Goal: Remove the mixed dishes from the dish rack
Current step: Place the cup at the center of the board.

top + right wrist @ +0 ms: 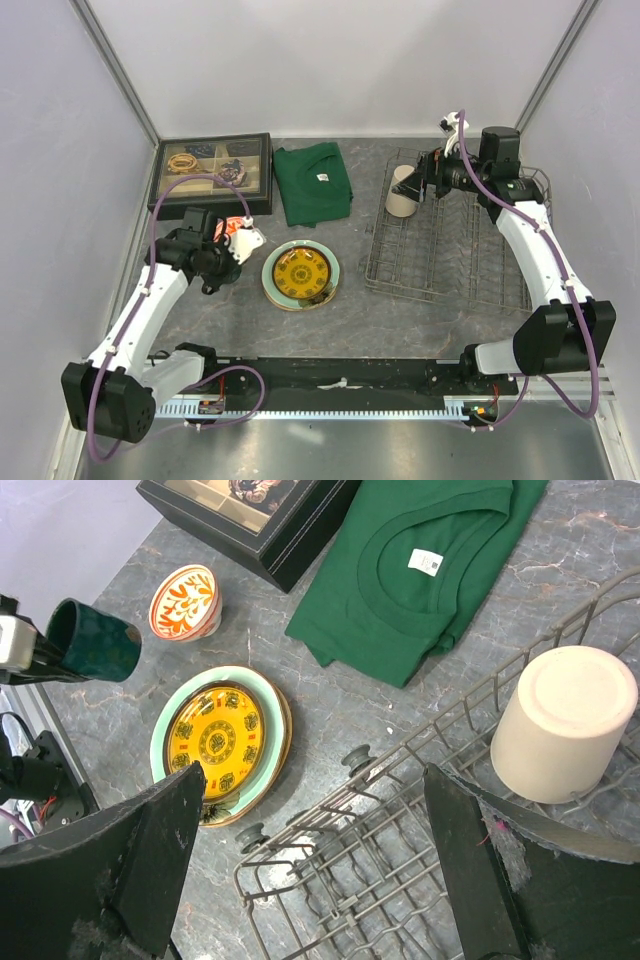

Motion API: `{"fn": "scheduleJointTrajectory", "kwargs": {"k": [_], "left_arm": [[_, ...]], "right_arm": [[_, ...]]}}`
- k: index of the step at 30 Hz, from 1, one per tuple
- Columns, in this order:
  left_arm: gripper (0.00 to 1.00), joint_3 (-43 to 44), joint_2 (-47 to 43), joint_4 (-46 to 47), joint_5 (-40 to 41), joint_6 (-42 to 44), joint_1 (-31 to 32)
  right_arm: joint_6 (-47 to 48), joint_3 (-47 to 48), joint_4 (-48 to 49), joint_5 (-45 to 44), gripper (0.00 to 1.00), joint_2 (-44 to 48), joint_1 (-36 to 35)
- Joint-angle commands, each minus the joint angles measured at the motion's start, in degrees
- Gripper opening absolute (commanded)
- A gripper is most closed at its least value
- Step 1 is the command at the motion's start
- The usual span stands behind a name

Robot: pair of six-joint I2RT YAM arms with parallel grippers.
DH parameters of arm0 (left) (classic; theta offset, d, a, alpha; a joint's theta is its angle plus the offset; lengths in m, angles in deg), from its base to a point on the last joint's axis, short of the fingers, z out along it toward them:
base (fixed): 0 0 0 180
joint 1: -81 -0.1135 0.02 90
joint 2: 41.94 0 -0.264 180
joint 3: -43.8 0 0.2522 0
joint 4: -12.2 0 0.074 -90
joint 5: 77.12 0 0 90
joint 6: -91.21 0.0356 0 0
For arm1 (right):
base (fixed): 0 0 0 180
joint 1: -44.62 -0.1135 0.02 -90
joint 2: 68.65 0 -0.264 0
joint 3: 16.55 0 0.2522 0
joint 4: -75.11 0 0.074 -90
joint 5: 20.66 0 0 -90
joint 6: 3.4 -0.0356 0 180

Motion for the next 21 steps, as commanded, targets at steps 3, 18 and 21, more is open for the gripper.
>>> {"fn": "scheduleJointTrajectory", "kwargs": {"k": [3, 18, 21], "left_arm": [[0.02, -3.42, -0.2, 7.31, 1.47, 5.02, -0.3], [0.02, -5.19, 4.45, 10.83, -0.9, 7.13, -0.3], [0.02, -5.1, 5.34, 10.74, -0.9, 7.83, -0.3]], "right_arm": [[1.54, -0.65, 0.54, 1.2, 0.98, 1.2, -0.25], [1.45, -0.91, 0.02, 1.56, 0.98, 0.84, -0.25], [1.54, -0.83, -0.25, 1.29, 0.98, 0.84, -0.34]]}}
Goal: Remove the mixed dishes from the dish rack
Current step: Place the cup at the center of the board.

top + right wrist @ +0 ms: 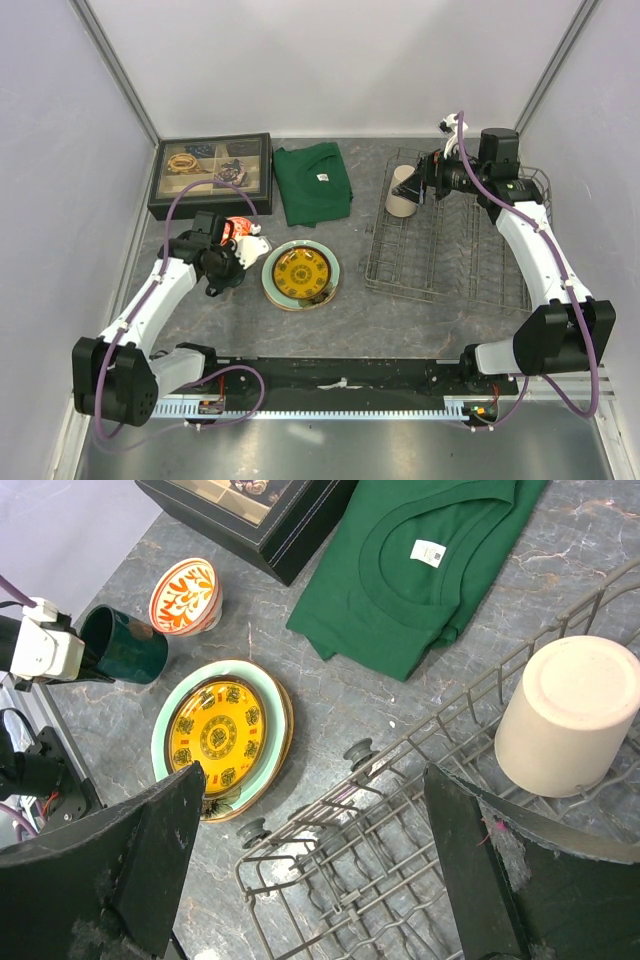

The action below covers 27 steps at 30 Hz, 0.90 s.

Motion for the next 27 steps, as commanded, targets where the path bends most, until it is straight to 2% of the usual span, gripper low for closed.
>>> {"fn": "scheduleJointTrajectory", "kwargs": {"k": [1, 27], "left_arm": [[0.01, 0.61, 0.62, 3.58, -1.19, 3.89, -0.3], [0.01, -0.19, 4.66, 1.47, -2.07, 6.27, 0.4]], "right_arm": [[1.17, -0.34, 0.52, 1.2, 0.98, 0.76, -0.25], [3.01, 0.01, -0.01, 0.94, 0.98, -0.3, -0.34]]}}
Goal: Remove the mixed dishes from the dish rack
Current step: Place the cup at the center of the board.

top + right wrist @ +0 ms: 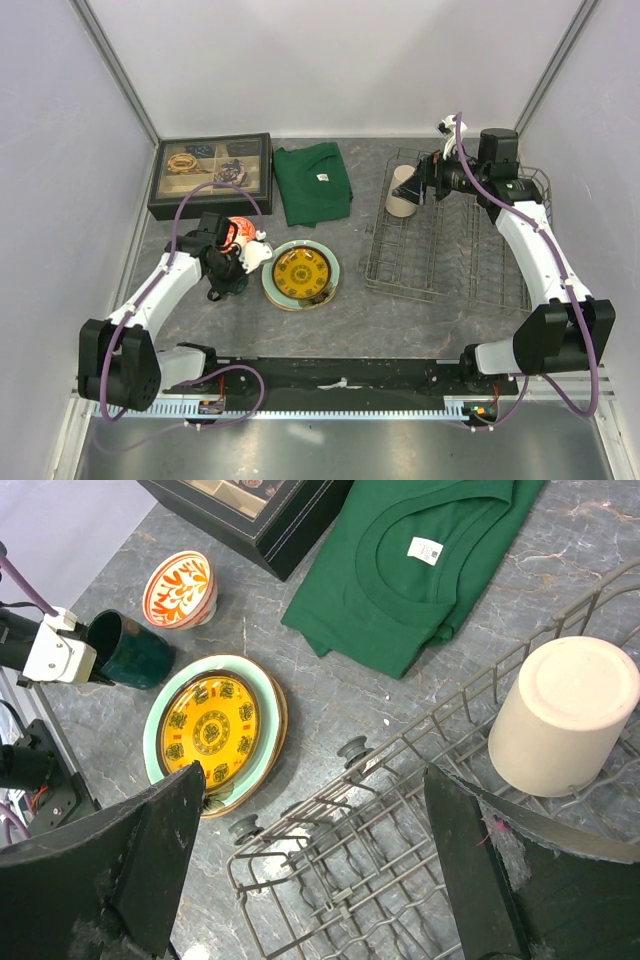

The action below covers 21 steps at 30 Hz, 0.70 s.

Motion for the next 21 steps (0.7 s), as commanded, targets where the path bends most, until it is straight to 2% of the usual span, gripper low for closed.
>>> {"fn": "scheduleJointTrajectory", "kwargs": {"k": [1, 11, 21], "left_arm": [[0.02, 0.58, 0.27, 1.71, -0.56, 2.86, 0.25], [0.04, 0.84, 1.14, 0.74, 0.23, 2.77, 1.04], [0.1, 0.31, 0.71, 0.12, 1.64, 2.86, 1.65]], "right_arm": [[1.37, 0.09, 0.3, 1.05, 0.98, -0.12, -0.23], [1.55, -0.08, 0.21, 0.88, 0.98, -0.21, -0.31], [1.64, -0.17, 0.3, 0.7, 0.98, -0.13, -0.31]]}}
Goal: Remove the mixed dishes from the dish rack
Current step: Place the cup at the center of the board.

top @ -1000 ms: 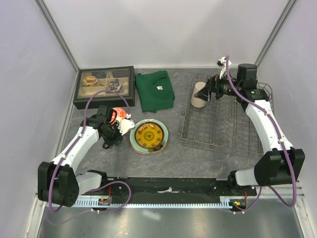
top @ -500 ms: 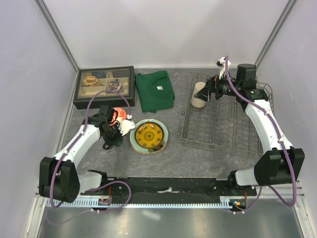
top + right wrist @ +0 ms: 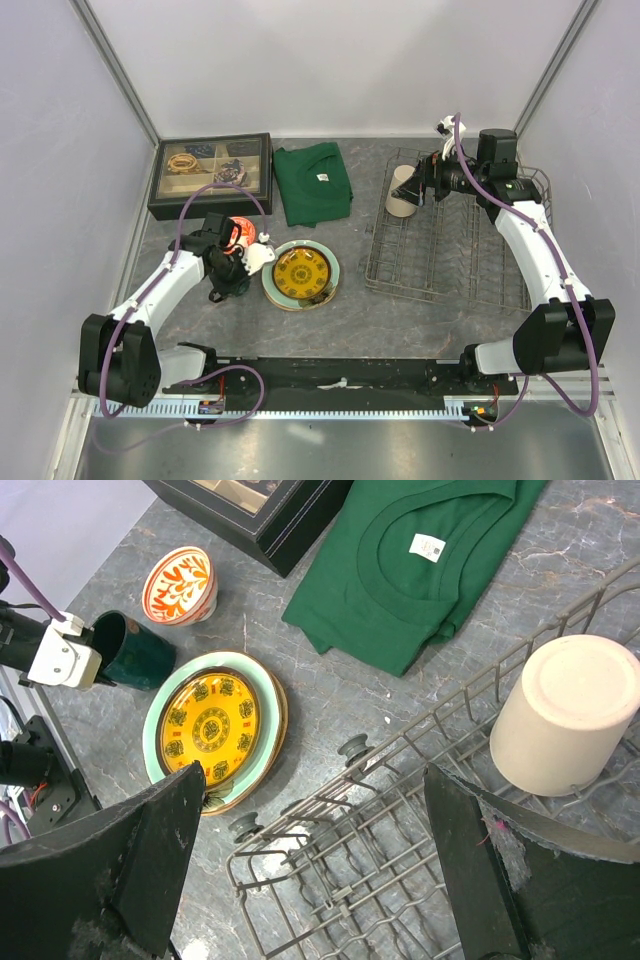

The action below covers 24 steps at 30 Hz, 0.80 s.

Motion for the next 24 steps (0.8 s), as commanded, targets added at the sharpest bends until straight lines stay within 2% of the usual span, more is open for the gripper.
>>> {"fn": "scheduleJointTrajectory", "kwargs": {"k": [1, 6, 11, 20, 24], "left_arm": [[0.12, 0.23, -0.82, 0.34, 1.83, 2.62, 0.28], [0.2, -0.39, -0.91, 0.26, 3.33, 3.23, 0.28], [0.34, -0.3, -1.88, -0.36, 3.51, 3.5, 0.28], [0.4, 1.01, -3.11, -2.64, 3.24, 3.59, 0.28], [0.43, 2.68, -4.51, -3.87, 2.45, 3.06, 0.28]], "right_arm": [[1.27, -0.26, 0.56, 0.66, 0.98, -0.02, -0.07], [1.44, -0.35, 0.47, 0.13, 0.98, 0.34, -0.16], [1.44, -0.26, 0.56, 0.04, 0.98, 0.16, -0.07], [1.62, 0.01, 0.3, -0.14, 0.98, -0.19, -0.07], [2.49, 0.71, -0.32, -3.9, 0.98, -1.33, -0.16]]}}
